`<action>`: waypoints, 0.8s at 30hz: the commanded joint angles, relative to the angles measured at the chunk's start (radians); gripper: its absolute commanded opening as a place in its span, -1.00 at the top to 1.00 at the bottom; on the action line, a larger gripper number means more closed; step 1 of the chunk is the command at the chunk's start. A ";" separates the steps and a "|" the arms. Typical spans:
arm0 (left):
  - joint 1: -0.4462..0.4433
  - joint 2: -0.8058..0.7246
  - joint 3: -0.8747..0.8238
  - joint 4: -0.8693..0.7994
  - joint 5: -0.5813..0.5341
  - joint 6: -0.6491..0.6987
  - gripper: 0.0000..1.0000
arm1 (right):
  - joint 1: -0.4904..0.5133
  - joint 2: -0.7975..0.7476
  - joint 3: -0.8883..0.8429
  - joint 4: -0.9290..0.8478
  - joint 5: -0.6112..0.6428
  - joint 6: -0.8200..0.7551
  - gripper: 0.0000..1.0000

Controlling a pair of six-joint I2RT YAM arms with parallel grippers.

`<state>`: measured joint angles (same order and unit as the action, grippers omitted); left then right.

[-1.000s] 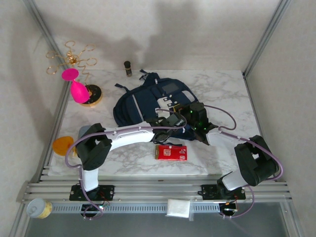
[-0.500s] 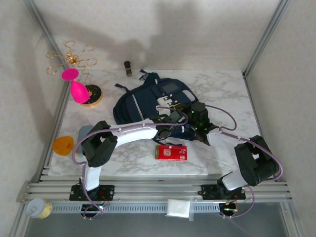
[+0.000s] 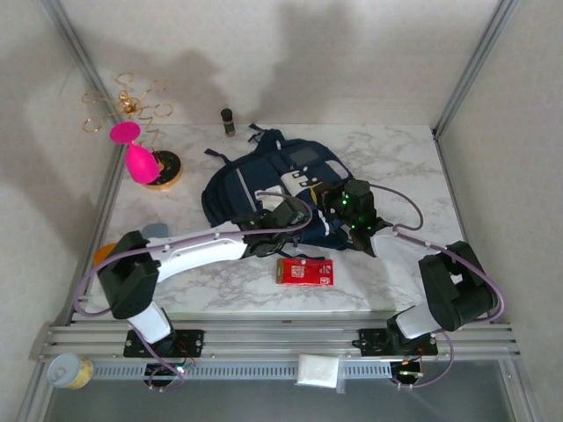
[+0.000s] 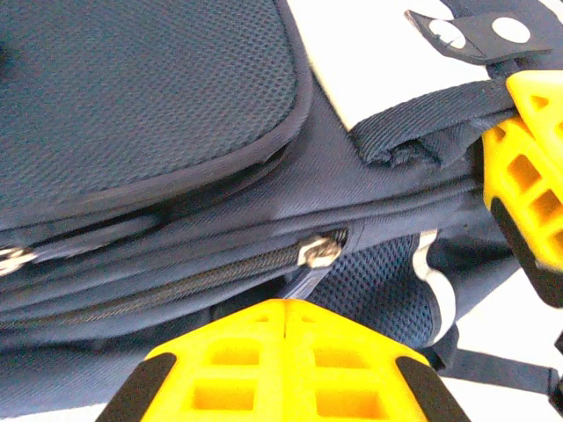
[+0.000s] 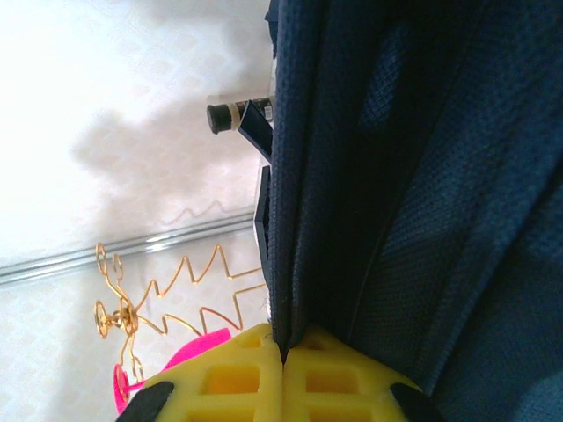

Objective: Pack books, pencil case, and school supplies into a backpack

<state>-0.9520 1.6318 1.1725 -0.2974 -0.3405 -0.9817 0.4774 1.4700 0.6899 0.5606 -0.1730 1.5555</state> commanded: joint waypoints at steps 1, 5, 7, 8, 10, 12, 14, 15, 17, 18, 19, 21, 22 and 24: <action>0.004 -0.053 -0.022 -0.027 0.028 -0.045 1.00 | -0.009 -0.003 0.069 0.126 -0.047 -0.014 1.00; -0.015 -0.033 0.016 -0.029 0.092 -0.018 0.93 | -0.008 0.010 0.074 0.136 -0.055 0.001 1.00; -0.029 -0.002 0.049 -0.053 0.066 -0.017 0.59 | -0.008 0.012 0.077 0.136 -0.060 0.006 1.00; -0.033 0.017 0.069 -0.076 0.047 -0.018 0.49 | -0.008 0.012 0.078 0.136 -0.062 0.008 1.00; -0.040 0.063 0.118 -0.114 0.015 -0.017 0.27 | -0.006 0.012 0.077 0.131 -0.062 0.010 1.00; -0.048 0.105 0.158 -0.148 -0.048 -0.028 0.17 | -0.006 0.014 0.074 0.138 -0.063 0.019 1.00; -0.047 0.140 0.185 -0.146 -0.049 -0.021 0.13 | -0.006 0.015 0.077 0.137 -0.069 0.027 1.00; -0.047 0.157 0.199 -0.139 -0.047 -0.016 0.09 | -0.006 0.015 0.077 0.137 -0.070 0.028 1.00; -0.045 0.196 0.224 -0.159 -0.064 -0.030 0.07 | -0.006 0.017 0.080 0.133 -0.069 0.029 1.00; -0.044 0.214 0.240 -0.190 -0.085 -0.048 0.08 | -0.006 0.019 0.081 0.135 -0.071 0.032 1.00; -0.045 0.224 0.245 -0.202 -0.106 -0.058 0.08 | -0.006 0.021 0.081 0.138 -0.073 0.033 1.00; -0.044 0.222 0.230 -0.188 -0.121 -0.073 0.08 | -0.006 0.023 0.083 0.134 -0.075 0.032 1.00; -0.042 0.218 0.222 -0.181 -0.124 -0.079 0.09 | -0.006 0.024 0.082 0.134 -0.077 0.034 1.00; -0.038 0.225 0.222 -0.185 -0.131 -0.090 0.09 | -0.006 0.026 0.081 0.138 -0.079 0.037 1.00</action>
<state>-0.9932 1.8526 1.3846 -0.3908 -0.3698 -0.9657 0.4706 1.4990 0.7128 0.5652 -0.2085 1.5719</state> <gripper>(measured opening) 0.459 0.052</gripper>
